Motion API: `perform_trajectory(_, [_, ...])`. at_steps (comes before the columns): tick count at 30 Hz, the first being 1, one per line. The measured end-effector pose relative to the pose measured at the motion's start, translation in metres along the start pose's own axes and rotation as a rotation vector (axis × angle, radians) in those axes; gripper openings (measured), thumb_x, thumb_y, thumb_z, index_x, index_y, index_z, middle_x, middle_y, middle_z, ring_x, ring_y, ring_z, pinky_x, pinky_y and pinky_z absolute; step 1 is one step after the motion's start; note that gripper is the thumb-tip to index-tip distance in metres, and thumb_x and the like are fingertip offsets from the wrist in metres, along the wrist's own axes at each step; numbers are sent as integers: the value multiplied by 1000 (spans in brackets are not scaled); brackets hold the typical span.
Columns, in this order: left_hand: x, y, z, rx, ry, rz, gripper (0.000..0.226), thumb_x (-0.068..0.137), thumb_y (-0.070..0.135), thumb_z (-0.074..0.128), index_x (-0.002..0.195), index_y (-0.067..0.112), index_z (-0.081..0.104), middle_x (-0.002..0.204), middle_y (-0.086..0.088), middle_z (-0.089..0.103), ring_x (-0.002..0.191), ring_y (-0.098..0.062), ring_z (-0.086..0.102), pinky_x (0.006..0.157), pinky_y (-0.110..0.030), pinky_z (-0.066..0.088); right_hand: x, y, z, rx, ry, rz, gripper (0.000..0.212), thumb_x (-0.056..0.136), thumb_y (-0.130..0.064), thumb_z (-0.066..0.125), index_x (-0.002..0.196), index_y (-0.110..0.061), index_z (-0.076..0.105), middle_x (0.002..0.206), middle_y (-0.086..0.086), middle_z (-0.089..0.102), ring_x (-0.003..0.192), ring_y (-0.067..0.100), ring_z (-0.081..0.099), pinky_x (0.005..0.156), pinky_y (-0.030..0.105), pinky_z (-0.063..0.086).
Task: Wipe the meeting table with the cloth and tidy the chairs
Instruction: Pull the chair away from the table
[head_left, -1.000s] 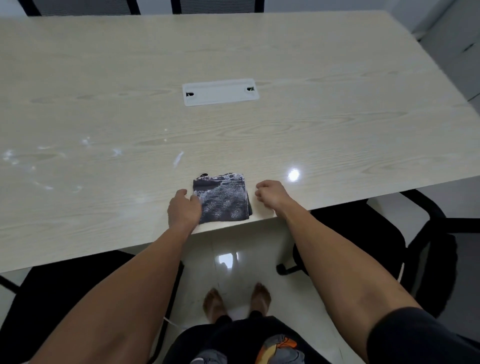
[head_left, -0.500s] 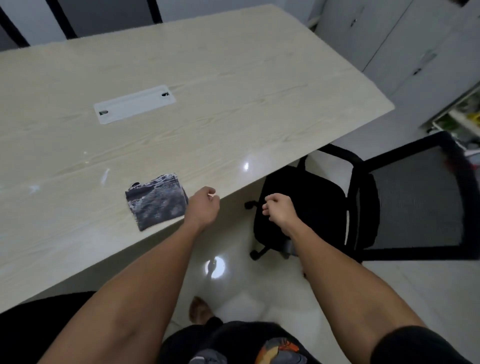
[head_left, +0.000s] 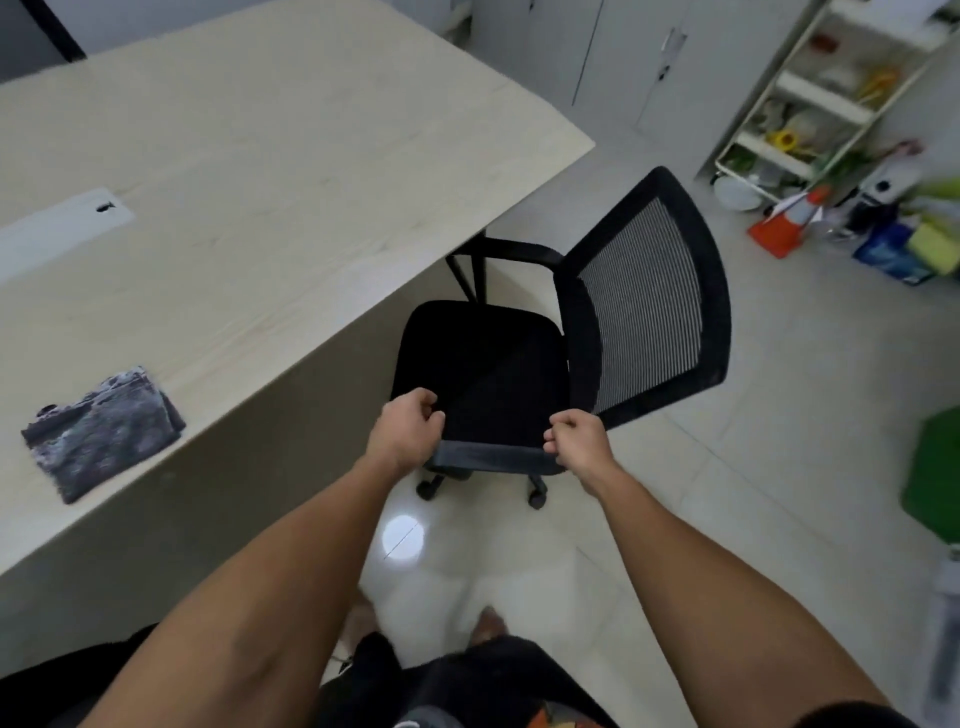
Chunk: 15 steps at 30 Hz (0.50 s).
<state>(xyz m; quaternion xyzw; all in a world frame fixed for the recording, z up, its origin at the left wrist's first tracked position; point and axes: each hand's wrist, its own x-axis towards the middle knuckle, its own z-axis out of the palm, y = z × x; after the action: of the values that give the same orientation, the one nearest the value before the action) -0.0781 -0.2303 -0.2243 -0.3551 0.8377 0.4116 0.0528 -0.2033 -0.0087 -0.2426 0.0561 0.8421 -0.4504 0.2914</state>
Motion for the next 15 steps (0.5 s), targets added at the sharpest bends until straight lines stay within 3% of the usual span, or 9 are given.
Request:
perform_trajectory(3, [0,18,30,57,-45,19,47,97,33,62,141,17,59,139,-4,65,123,-25,64,106,-42,52,10,23,-38,-11,60,48,21,98,-10,50,87,-14,68,89,10,71,76,24,67,61,31,48])
perform_trajectory(6, [5,29,59,103,-106,36,52,97,34,65,146,17,55,144,-4,59,126,-25,61,107,-44,52,34,51,-71,-51,133,114,13,84,-22,58,83,-12,67,90,15,74,89,35,74,70,42,55])
perform_trajectory(8, [10,31,76,129,-148,30,56,96,34,65,148,17,52,148,-3,54,129,-25,59,106,-43,52,48,63,-85,-39,160,155,43,78,-36,63,115,-15,65,106,13,73,102,34,72,90,50,61])
perform_trajectory(10, [20,30,94,173,-191,34,59,95,33,65,150,18,50,152,-2,50,134,-24,55,107,-44,51,57,64,-94,19,155,160,72,81,-39,69,146,-16,47,117,10,68,109,31,69,100,54,57])
perform_trajectory(12, [34,26,111,221,-229,39,62,94,33,67,152,19,48,155,-1,48,139,-23,50,111,-44,48,64,57,-99,82,148,101,64,87,-31,73,144,-20,44,121,6,65,112,27,68,98,53,59])
perform_trajectory(15, [57,13,136,269,-259,44,66,91,33,73,152,18,49,154,-3,51,139,-24,50,114,-42,45,80,54,-101,156,156,37,34,91,-13,71,121,-21,56,119,-2,66,115,24,68,91,46,62])
